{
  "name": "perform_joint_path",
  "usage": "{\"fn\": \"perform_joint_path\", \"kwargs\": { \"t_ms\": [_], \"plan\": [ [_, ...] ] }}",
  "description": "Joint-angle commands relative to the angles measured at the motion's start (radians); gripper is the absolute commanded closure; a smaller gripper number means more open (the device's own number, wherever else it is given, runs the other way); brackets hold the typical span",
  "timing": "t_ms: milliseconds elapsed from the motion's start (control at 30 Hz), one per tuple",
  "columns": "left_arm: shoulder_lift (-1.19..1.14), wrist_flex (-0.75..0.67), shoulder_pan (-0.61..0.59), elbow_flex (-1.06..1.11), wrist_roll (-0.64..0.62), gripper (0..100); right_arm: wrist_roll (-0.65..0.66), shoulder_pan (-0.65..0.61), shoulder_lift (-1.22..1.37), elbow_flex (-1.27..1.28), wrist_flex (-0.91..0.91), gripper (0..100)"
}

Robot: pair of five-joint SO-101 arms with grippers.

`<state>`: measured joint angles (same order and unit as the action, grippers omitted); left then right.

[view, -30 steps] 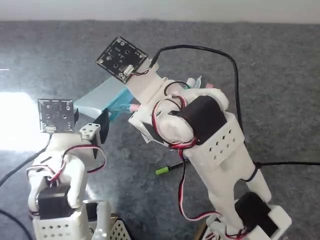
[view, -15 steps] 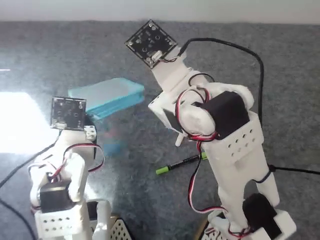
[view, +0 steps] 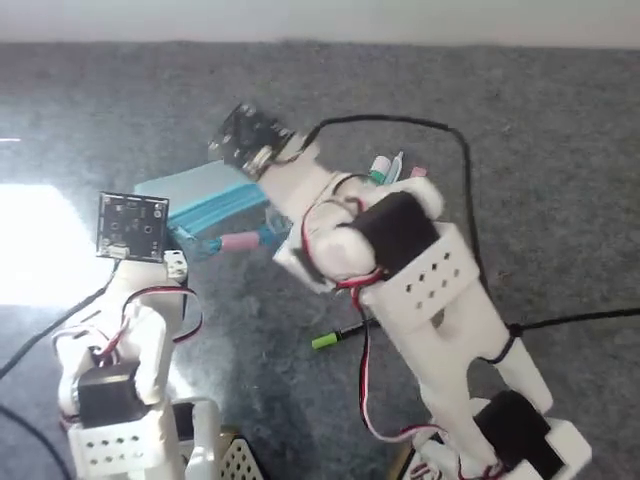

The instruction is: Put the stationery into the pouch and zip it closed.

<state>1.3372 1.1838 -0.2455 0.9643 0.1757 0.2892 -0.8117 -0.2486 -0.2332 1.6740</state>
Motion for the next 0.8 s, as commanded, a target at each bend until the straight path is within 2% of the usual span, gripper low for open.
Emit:
{"fn": "perform_joint_path", "kwargs": {
  "t_ms": [0,100,200,300,433,633,767],
  "plan": [
    [0.0,-0.026,0.012,-0.087,0.003,99,0.026,-0.048,-0.145,0.186,-0.185,98.9],
    [-0.031,-0.025,0.012,-0.139,0.003,99,-0.003,-0.067,-0.341,0.476,-0.424,97.6],
    [-0.158,0.006,0.031,-0.225,0.003,99,-0.021,-0.081,-0.549,0.798,-0.659,91.1],
    [-0.315,0.06,0.072,-0.337,0.003,99,-0.04,-0.077,-0.697,0.994,-0.792,83.3],
    [-0.41,0.135,0.114,-0.481,0.002,99,-0.044,-0.077,-0.725,1.028,-0.808,76.5],
    [-0.417,0.295,0.176,-0.654,-0.021,99,-0.114,-0.081,-0.661,1.031,-0.883,76.1],
    [-0.419,0.327,0.189,-0.685,-0.026,99,-0.14,-0.101,-0.631,1.026,-0.92,76.0]
  ]
}}
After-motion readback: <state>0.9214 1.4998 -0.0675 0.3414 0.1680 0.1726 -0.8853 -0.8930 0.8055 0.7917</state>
